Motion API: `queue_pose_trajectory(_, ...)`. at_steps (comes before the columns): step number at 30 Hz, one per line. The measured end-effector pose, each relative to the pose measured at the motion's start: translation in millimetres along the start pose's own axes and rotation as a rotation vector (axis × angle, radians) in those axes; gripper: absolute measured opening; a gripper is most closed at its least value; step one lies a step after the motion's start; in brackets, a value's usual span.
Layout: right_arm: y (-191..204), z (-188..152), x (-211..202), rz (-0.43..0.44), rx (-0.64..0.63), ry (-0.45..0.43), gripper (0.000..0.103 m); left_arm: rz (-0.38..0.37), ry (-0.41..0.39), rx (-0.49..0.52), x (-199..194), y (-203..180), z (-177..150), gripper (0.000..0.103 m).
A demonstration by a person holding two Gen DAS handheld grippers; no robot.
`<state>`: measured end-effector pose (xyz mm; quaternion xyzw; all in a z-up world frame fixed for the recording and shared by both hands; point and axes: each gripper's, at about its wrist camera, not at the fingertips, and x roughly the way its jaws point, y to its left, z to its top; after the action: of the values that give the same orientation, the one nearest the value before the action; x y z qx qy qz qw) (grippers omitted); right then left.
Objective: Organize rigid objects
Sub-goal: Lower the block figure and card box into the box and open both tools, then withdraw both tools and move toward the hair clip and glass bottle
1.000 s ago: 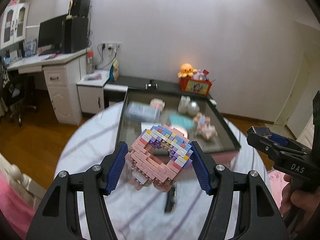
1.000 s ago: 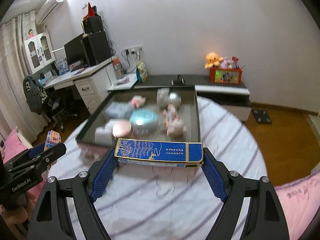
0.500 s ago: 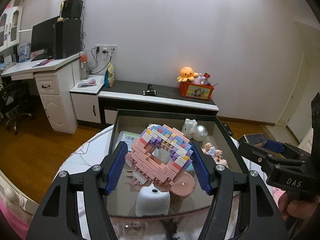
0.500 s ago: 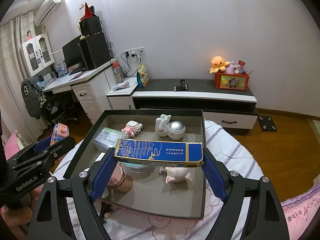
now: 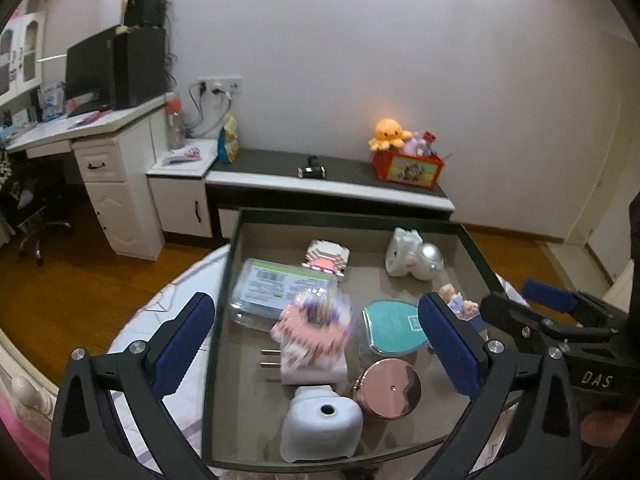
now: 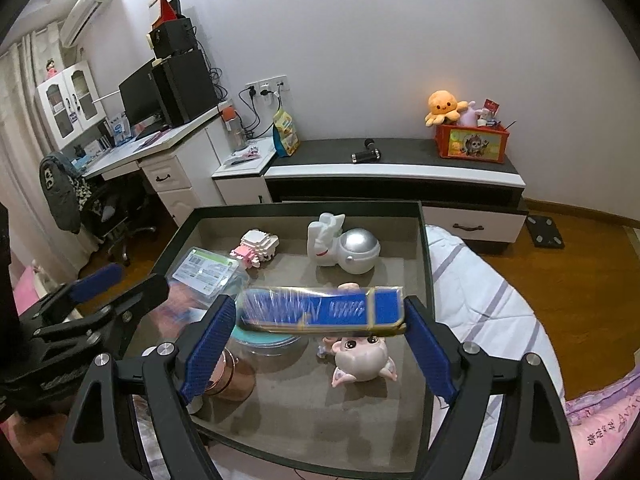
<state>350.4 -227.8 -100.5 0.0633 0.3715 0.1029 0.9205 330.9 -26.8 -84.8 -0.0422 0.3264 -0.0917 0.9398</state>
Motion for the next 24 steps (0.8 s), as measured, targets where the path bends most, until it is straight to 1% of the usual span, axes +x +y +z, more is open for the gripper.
queue_pose_trajectory(1,-1,-1,-1,-0.007,0.011,-0.002,0.103,0.003,-0.006,-0.005,-4,2,0,0.103)
queue_pose_trajectory(4,-4,-2,-8,-0.018,0.035,-0.020,0.103,0.017,-0.026,-0.023,-17,8,-2,0.103)
queue_pose_trajectory(10,-7,-12,-36,-0.030,0.079,-0.053,0.103,0.027,-0.060,-0.060,-50,22,-11,0.103)
queue_pose_trajectory(16,-11,-28,-70,-0.035,0.119,-0.094,0.103,0.027,-0.077,-0.086,-87,30,-32,0.103)
queue_pose_trajectory(24,-7,-59,-111,-0.051,0.127,-0.135,0.103,0.041,-0.085,-0.094,-128,30,-64,0.103)
